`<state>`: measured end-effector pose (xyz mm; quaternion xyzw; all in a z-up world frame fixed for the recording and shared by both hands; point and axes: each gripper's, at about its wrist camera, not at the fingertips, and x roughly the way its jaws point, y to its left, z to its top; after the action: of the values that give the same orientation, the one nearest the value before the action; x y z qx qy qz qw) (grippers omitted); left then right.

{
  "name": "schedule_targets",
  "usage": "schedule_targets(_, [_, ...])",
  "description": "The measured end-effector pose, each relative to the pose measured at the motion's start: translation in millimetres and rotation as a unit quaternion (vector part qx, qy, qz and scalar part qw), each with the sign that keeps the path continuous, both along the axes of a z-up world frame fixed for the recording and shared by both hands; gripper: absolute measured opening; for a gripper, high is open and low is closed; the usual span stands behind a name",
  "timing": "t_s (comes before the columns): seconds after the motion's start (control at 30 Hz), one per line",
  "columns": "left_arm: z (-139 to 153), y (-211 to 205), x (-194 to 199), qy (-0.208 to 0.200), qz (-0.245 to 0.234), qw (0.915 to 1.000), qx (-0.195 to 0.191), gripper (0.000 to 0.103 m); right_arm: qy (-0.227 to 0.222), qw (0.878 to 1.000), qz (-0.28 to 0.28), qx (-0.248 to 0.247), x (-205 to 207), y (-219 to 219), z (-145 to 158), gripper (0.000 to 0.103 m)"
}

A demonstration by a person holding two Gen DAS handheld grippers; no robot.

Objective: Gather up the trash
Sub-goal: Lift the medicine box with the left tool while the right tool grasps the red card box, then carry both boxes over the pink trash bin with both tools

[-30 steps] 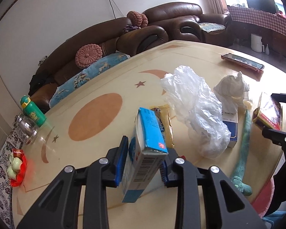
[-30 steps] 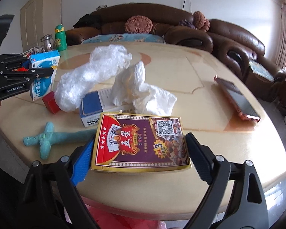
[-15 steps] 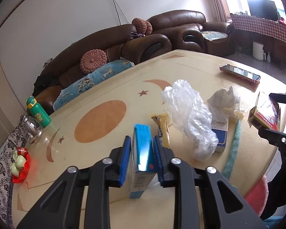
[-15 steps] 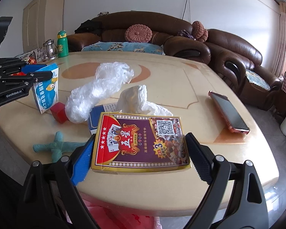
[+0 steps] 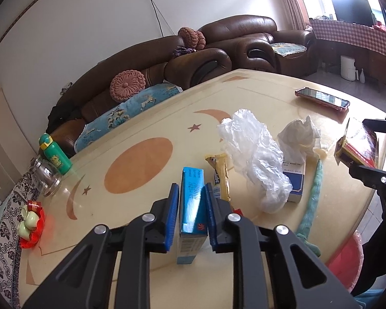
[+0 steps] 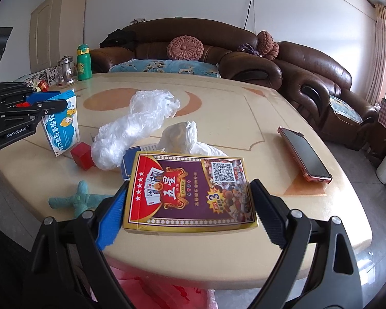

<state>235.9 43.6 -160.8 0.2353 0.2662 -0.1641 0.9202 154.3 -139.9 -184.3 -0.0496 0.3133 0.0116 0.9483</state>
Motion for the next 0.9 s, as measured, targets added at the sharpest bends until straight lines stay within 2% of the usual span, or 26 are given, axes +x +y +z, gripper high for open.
schedule_targets(0.37, [7.8, 3.7, -10.3, -0.012, -0.002, 0.9999, -0.006, 0.02, -0.01, 1.0, 0.002, -0.005, -4.6, 4.9, 9.6, 0.088])
schedule_targets(0.9, [39.7, 2.7, -36.5, -0.042, -0.003, 0.9988, -0.023, 0.02, -0.04, 0.999, 0.008, -0.005, -20.6, 11.7, 41.1, 0.088])
